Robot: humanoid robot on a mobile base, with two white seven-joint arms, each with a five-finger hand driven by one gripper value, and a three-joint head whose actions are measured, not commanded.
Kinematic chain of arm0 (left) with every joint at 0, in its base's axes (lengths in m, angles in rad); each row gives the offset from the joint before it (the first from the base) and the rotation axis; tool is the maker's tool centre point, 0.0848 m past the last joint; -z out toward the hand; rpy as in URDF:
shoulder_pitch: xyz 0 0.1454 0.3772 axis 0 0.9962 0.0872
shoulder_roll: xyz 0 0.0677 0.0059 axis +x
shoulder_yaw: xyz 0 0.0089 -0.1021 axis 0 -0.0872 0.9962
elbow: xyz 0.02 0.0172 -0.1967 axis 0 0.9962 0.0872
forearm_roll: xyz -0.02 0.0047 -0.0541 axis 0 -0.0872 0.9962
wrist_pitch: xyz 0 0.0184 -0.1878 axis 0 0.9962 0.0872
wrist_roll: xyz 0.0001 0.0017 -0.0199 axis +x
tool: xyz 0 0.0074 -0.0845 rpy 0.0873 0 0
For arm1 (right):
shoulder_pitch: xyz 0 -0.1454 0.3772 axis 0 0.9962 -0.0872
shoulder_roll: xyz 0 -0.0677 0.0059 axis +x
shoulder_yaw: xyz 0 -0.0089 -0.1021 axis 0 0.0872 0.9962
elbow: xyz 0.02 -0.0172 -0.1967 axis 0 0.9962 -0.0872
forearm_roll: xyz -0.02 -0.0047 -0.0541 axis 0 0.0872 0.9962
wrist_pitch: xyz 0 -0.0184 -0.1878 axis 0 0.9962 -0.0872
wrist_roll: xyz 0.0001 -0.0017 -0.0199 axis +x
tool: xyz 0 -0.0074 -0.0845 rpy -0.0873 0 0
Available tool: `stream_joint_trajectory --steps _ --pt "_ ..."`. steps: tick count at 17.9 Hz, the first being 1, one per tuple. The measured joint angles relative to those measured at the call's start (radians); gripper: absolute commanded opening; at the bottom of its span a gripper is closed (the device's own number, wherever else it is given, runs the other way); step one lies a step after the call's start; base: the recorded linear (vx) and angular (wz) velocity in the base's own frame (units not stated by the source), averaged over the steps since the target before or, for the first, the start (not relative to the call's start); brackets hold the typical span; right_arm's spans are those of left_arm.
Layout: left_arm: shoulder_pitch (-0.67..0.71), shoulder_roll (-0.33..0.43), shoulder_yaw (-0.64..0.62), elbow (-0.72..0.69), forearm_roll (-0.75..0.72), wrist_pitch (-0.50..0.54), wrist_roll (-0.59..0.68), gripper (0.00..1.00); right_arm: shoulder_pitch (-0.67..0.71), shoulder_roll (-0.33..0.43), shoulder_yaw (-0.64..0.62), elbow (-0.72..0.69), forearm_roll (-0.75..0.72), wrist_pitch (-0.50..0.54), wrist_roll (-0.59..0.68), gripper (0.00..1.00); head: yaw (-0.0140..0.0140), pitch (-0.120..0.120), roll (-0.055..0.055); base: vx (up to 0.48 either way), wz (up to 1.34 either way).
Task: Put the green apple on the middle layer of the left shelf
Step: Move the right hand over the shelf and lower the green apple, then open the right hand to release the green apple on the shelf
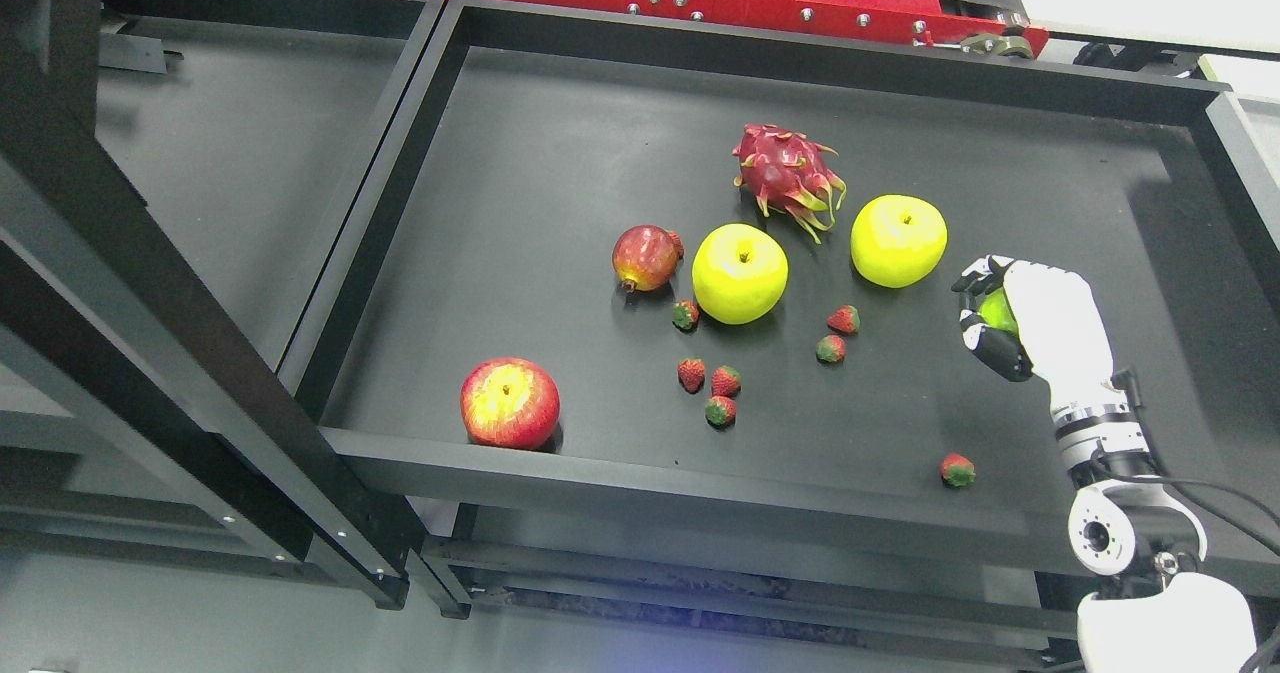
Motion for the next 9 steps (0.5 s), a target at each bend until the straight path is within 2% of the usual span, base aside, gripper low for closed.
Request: stream_joint_trajectory --steps 1,2,3,7,9 --pt "0.0 0.0 0.0 0.0 0.0 0.0 0.0 1.0 0.001 0.0 0.001 0.0 -0.001 0.0 0.0 0.22 0.0 0.0 0.0 0.0 0.0" --pt "0.0 0.0 0.0 0.0 0.0 0.0 0.0 1.0 0.004 0.001 0.002 0.0 -0.004 0.0 0.0 0.52 0.0 0.0 0.0 0.0 0.0" --pt "0.0 0.0 0.0 0.0 0.0 0.0 0.0 1.0 0.006 0.002 0.002 0.001 -0.009 0.002 0.002 0.77 0.0 0.0 0.0 0.0 0.0" --pt "0.0 0.0 0.0 0.0 0.0 0.0 0.0 1.0 0.015 0.011 0.003 0.0 -0.068 0.04 0.005 0.91 0.0 0.0 0.0 0.0 0.0" --pt "0.0 0.0 0.0 0.0 0.0 0.0 0.0 1.0 0.019 0.014 0.004 -0.001 -0.107 0.045 0.007 0.93 0.0 0.0 0.0 0.0 0.0"
